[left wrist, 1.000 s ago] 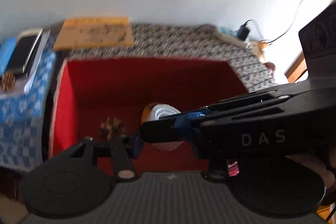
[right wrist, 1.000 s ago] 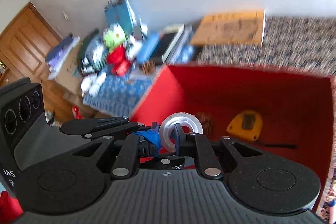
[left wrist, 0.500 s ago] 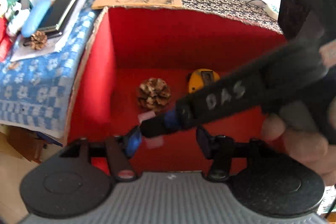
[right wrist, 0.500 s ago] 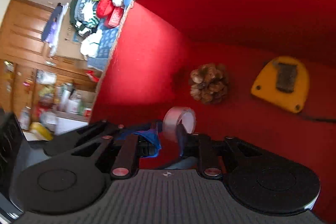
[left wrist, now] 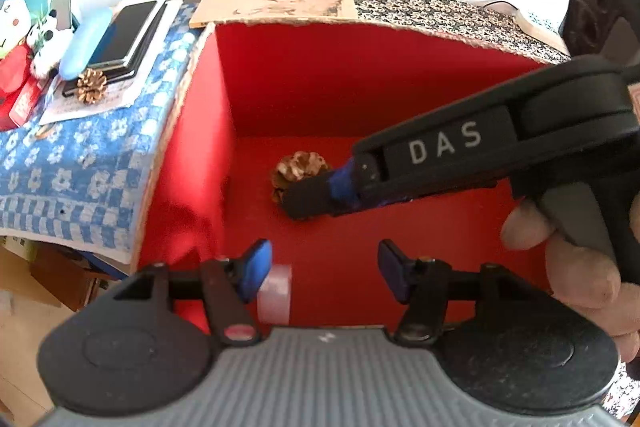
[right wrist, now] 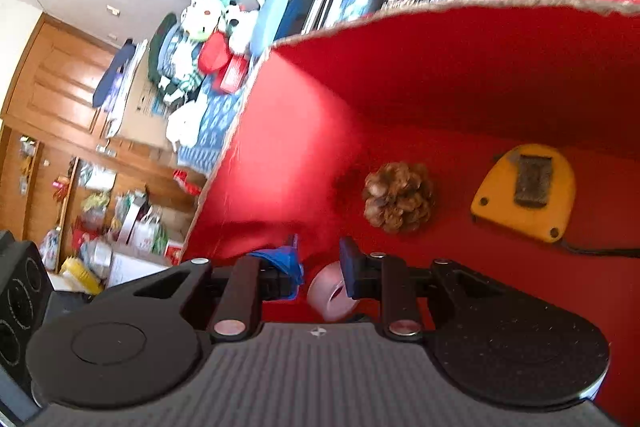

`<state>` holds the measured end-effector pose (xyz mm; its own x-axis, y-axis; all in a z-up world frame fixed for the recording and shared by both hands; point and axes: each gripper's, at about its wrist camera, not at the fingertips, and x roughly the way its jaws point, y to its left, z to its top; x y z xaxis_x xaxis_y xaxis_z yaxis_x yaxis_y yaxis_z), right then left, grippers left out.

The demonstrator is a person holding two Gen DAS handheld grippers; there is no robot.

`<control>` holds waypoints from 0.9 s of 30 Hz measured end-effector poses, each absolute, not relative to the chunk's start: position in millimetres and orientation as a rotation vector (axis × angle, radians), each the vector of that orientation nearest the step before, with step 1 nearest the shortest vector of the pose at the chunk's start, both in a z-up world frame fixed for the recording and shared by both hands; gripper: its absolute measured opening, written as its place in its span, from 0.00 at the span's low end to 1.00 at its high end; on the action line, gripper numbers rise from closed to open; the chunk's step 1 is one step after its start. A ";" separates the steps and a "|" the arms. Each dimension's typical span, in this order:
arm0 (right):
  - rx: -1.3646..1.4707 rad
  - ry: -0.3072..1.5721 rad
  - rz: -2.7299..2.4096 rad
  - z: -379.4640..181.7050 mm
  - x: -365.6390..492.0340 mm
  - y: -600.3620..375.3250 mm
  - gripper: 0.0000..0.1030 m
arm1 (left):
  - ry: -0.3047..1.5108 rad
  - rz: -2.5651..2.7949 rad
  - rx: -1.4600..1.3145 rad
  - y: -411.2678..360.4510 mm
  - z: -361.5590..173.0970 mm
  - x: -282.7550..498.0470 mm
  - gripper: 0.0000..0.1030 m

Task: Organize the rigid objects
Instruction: 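Open the right tool to release the white tape roll in the box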

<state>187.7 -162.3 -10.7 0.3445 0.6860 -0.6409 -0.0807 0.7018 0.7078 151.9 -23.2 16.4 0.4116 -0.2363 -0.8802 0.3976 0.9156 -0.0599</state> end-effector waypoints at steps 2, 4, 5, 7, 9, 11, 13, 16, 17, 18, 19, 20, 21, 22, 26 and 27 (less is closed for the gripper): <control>0.626 1.092 0.512 -8.4 187.6 -161.3 0.06 | 1.072 -0.398 0.178 -24.4 16.5 152.0 0.61; 0.617 1.064 0.474 -7.0 185.6 -162.9 0.06 | 1.065 -0.394 0.187 -25.6 17.7 151.4 0.62; 0.617 1.055 0.451 -6.6 184.6 -166.1 0.06 | 1.061 -0.390 0.191 -25.9 18.9 151.0 0.62; 0.611 1.038 0.394 -5.2 181.9 -168.6 0.06 | 1.047 -0.384 0.203 -27.1 21.6 149.4 0.62; 0.597 1.012 0.346 -2.3 178.0 -170.9 0.07 | 1.039 -0.381 0.210 -27.3 23.9 148.3 0.62; 0.579 0.994 0.294 0.1 174.8 -172.3 0.07 | 1.031 -0.380 0.215 -27.3 25.9 147.4 0.62; 0.567 0.981 0.255 2.3 169.5 -175.0 0.07 | 1.018 -0.376 0.225 -27.6 28.2 145.7 0.63; 0.564 0.965 0.197 4.5 158.3 -182.8 0.07 | 0.988 -0.350 0.258 -29.0 32.2 141.6 0.65; 0.571 0.959 0.180 5.4 154.3 -185.6 0.07 | 0.982 -0.346 0.262 -28.8 34.3 140.1 0.65; 0.577 0.951 0.166 6.6 149.4 -189.0 0.07 | 0.979 -0.343 0.263 -28.5 36.1 139.3 0.65; 0.582 0.944 0.150 8.0 145.0 -191.9 0.07 | 0.977 -0.342 0.263 -28.3 37.8 138.6 0.65; 0.581 0.938 0.132 10.1 140.4 -193.5 0.07 | 0.974 -0.343 0.262 -28.3 39.7 137.7 0.65; 0.579 0.931 0.116 12.6 136.3 -194.2 0.08 | 0.970 -0.342 0.264 -28.3 41.3 136.5 0.66; 0.577 0.921 0.102 15.0 131.5 -195.5 0.08 | 0.965 -0.337 0.268 -28.5 43.4 135.2 0.67; 0.572 0.887 0.055 25.1 114.6 -199.3 0.08 | 0.939 -0.330 0.275 -28.2 51.0 128.4 0.69; 0.570 0.879 0.047 27.8 110.7 -199.8 0.08 | 0.934 -0.326 0.280 -28.7 53.0 126.4 0.70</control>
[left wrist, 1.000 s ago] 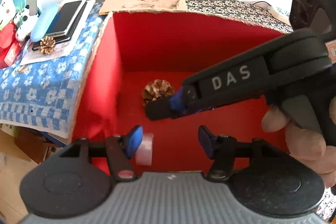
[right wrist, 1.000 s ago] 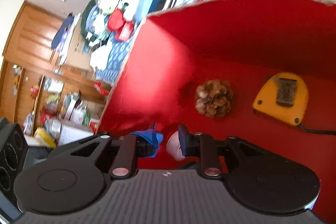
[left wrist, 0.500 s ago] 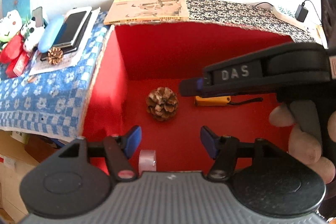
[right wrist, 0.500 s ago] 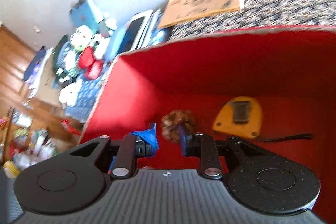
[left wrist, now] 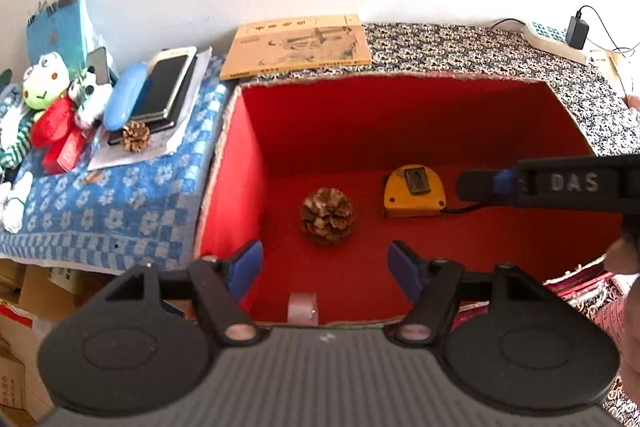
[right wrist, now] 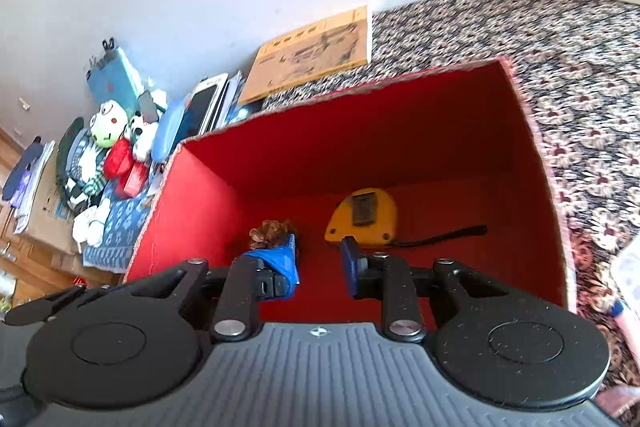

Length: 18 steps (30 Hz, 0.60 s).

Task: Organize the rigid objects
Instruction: 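Open the right tool to release the white tape roll in the box, then move the right tool back toward the blue correction-tape dispenser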

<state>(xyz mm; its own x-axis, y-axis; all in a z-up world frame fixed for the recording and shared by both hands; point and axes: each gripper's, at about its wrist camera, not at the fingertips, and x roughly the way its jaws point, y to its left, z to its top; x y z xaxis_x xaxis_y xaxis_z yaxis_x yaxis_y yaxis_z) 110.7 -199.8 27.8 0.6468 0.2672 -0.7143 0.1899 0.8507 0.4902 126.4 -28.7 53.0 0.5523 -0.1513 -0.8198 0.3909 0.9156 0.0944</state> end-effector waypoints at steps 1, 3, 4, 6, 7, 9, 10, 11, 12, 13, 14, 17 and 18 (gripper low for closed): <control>0.567 0.872 0.041 30.3 107.3 -199.8 0.08 | 0.929 -0.320 0.286 -28.5 54.6 125.0 0.71; 0.558 0.859 0.026 35.3 101.0 -198.8 0.08 | 0.924 -0.312 0.298 -28.4 58.2 122.3 0.72; 0.554 0.854 0.017 37.9 97.9 -198.3 0.08 | 0.926 -0.308 0.303 -28.3 59.5 121.3 0.72; 0.544 0.847 0.001 41.9 93.0 -196.9 0.08 | 0.928 -0.303 0.304 -27.2 61.7 119.2 0.73; 0.538 0.846 -0.007 43.9 90.7 -195.3 0.08 | 0.926 -0.303 0.303 -26.1 63.1 118.0 0.73; 0.528 0.835 -0.023 48.5 85.0 -192.9 0.08 | 0.921 -0.299 0.304 -23.7 66.1 115.2 0.74; 0.523 0.827 -0.025 51.1 81.9 -191.5 0.08 | 0.917 -0.297 0.305 -22.6 67.5 113.9 0.76; 0.517 0.822 -0.029 53.2 78.8 -190.2 0.08 | 0.914 -0.294 0.306 -21.4 68.8 112.4 0.76; 0.512 0.819 -0.037 55.2 76.6 -188.1 0.09 | 0.913 -0.292 0.308 -20.4 69.7 111.1 0.78; 0.506 0.818 -0.047 57.3 74.1 -186.3 0.09 | 0.910 -0.292 0.309 -19.6 70.6 109.7 0.79; 0.500 0.818 -0.056 59.3 71.9 -184.4 0.09 | 0.907 -0.295 0.306 -18.9 71.8 108.1 0.80; 0.481 0.812 -0.071 64.8 65.0 -179.3 0.09 | 0.888 -0.307 0.304 -17.3 76.0 103.0 0.87; 0.475 0.810 -0.076 66.2 62.4 -177.8 0.09 | 0.879 -0.310 0.306 -17.2 77.6 100.8 0.88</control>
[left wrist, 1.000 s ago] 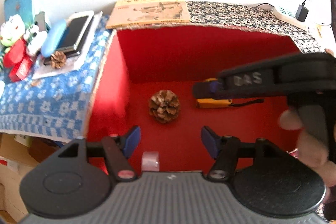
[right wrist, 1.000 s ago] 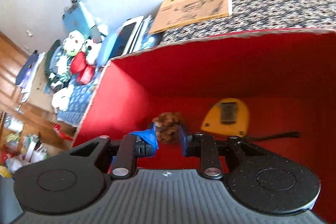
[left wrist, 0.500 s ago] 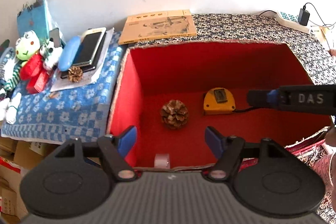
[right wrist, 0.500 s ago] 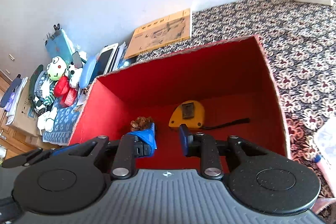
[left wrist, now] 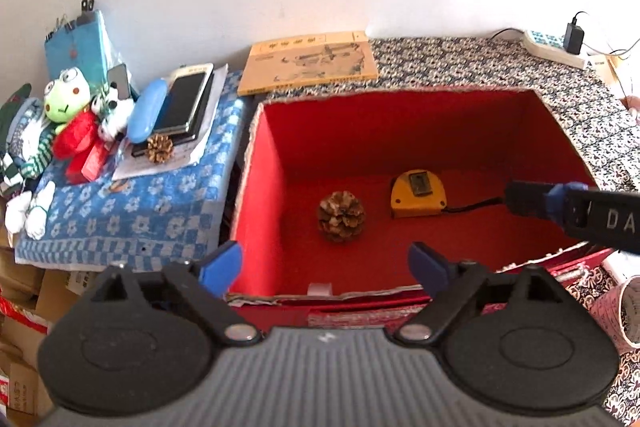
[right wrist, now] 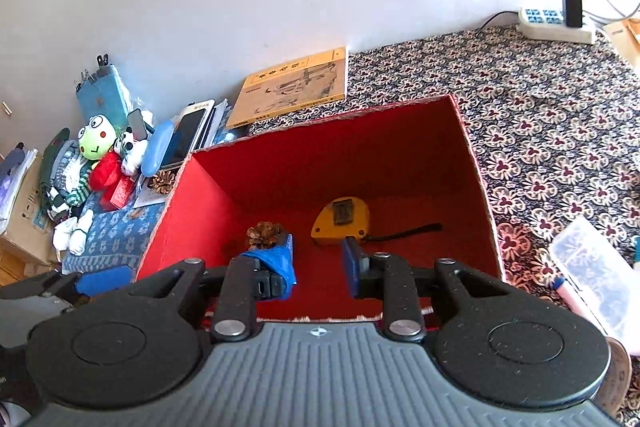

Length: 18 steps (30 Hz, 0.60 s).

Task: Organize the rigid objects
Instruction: 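Move the right tool back toward the blue correction-tape dispenser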

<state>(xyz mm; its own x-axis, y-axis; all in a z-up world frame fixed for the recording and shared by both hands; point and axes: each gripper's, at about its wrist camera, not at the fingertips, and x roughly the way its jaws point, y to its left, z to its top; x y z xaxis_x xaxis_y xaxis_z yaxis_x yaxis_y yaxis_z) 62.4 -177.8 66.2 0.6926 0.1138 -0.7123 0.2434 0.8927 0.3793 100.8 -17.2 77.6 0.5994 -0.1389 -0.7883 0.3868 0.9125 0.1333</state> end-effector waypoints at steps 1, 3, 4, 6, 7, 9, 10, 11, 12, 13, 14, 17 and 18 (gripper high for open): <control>0.471 0.809 -0.080 67.4 59.6 -176.2 0.09 | 0.871 -0.313 0.308 -17.3 79.4 98.7 0.88; 0.469 0.807 -0.081 69.4 55.6 -174.6 0.09 | 0.864 -0.314 0.310 -17.4 82.1 95.3 0.88; 0.469 0.805 -0.077 70.6 53.4 -173.7 0.09 | 0.862 -0.317 0.312 -17.3 83.4 93.3 0.88; 0.467 0.797 -0.076 73.6 49.6 -172.4 0.09 | 0.856 -0.315 0.317 -17.2 85.9 89.6 0.88; 0.467 0.792 -0.076 75.2 47.3 -170.7 0.09 | 0.853 -0.310 0.316 -16.1 87.2 88.2 0.88; 0.464 0.785 -0.067 77.9 44.9 -168.8 0.09 | 0.851 -0.308 0.308 -13.3 89.8 85.6 0.88; 0.460 0.784 -0.061 78.9 44.0 -167.1 0.09 | 0.850 -0.305 0.305 -12.5 90.8 84.1 0.88; 0.455 0.783 -0.057 79.5 43.1 -165.9 0.09 | 0.850 -0.300 0.307 -12.1 91.6 82.7 0.88; 0.453 0.782 -0.056 80.1 41.7 -164.6 0.09 | 0.850 -0.294 0.310 -12.2 91.9 81.1 0.88; 0.452 0.782 -0.053 80.2 40.5 -164.3 0.09 | 0.851 -0.288 0.313 -12.5 92.2 79.5 0.88; 0.454 0.782 -0.049 79.8 39.8 -164.8 0.09 | 0.851 -0.283 0.313 -12.5 92.3 78.1 0.88; 0.460 0.789 -0.035 79.4 36.9 -166.5 0.09 | 0.853 -0.263 0.318 -14.1 91.6 72.8 0.88; 0.462 0.792 -0.032 79.3 36.0 -166.6 0.09 | 0.857 -0.253 0.319 -14.9 91.0 71.4 0.88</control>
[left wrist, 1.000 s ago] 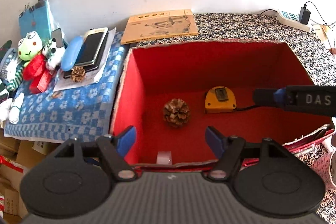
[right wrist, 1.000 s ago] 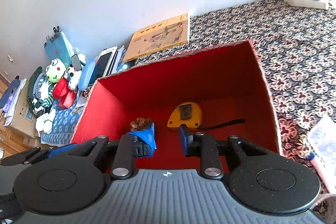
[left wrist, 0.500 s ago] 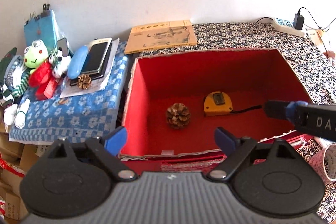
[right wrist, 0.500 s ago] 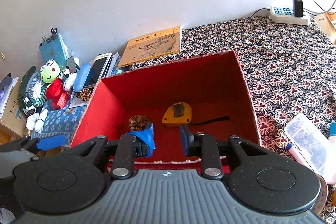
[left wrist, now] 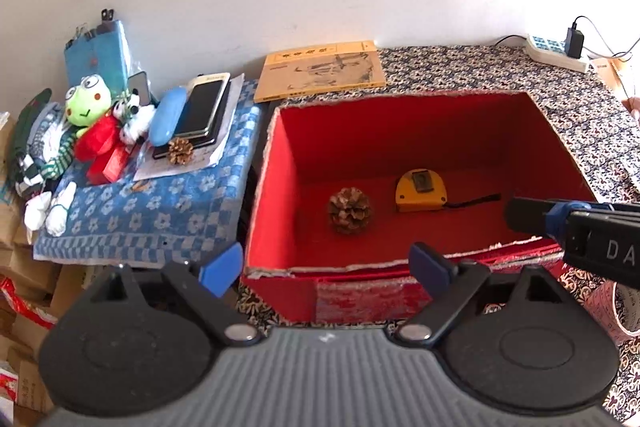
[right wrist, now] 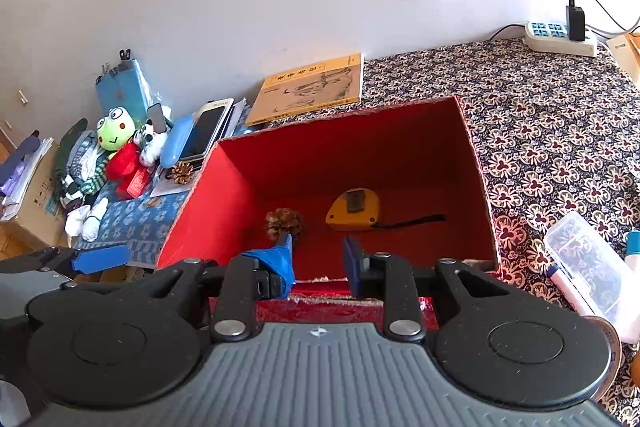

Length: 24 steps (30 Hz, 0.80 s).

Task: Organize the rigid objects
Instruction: 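Move the right tool back toward the blue correction-tape dispenser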

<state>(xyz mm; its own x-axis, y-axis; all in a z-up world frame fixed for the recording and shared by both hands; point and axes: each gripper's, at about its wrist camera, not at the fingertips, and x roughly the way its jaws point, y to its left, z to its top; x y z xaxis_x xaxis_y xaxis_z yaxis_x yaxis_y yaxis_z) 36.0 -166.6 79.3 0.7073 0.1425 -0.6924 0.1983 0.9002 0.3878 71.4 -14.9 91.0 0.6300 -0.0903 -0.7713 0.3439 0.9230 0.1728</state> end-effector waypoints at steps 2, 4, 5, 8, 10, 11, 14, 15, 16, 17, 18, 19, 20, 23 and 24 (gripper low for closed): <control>0.468 0.801 -0.016 78.6 33.8 -168.3 0.09 | 0.869 -0.242 0.315 -15.5 90.0 68.9 0.88; 0.467 0.810 0.002 78.1 30.8 -170.5 0.09 | 0.885 -0.230 0.307 -16.9 89.0 65.7 0.88; 0.466 0.812 0.010 77.9 28.9 -171.8 0.09 | 0.891 -0.223 0.305 -18.2 88.5 63.4 0.88; 0.468 0.827 0.036 76.9 22.0 -177.4 0.09 | 0.902 -0.204 0.301 -25.0 87.5 55.3 0.88; 0.467 0.838 0.049 75.8 16.3 -182.7 0.09 | 0.908 -0.204 0.298 -31.6 86.8 48.7 0.88; 0.465 0.843 0.053 75.4 13.0 -185.2 0.09 | 0.910 -0.206 0.297 -34.8 86.2 46.0 0.88; 0.461 0.860 0.058 72.9 4.6 -193.9 0.10 | 0.922 -0.209 0.294 -46.0 81.7 35.6 0.88; 0.462 0.867 0.059 71.7 1.9 -197.3 0.09 | 0.927 -0.209 0.295 -49.8 79.7 32.1 0.88; 0.464 0.874 0.061 70.4 -0.2 -200.2 0.09 | 0.933 -0.209 0.296 -53.4 77.5 28.5 0.88; 0.464 0.881 0.062 69.1 -2.4 -202.6 0.09 | 0.937 -0.207 0.297 -56.6 75.4 25.2 0.88; 0.464 0.888 0.065 67.7 -4.5 -204.8 0.09 | 0.942 -0.205 0.296 -59.1 73.5 22.2 0.88; 0.464 0.894 0.068 66.2 -6.8 -206.4 0.10 | 0.947 -0.202 0.293 -60.9 71.4 19.6 0.88; 0.463 0.902 0.071 64.8 -8.8 -207.9 0.10 | 0.954 -0.197 0.291 -62.1 69.5 17.6 0.88; 0.462 0.927 0.082 58.5 -13.6 -212.0 0.09 | 0.974 -0.180 0.281 -64.6 63.3 11.7 0.88; 0.465 0.936 0.085 55.8 -15.6 -213.1 0.09 | 0.980 -0.175 0.278 -64.5 61.5 10.1 0.88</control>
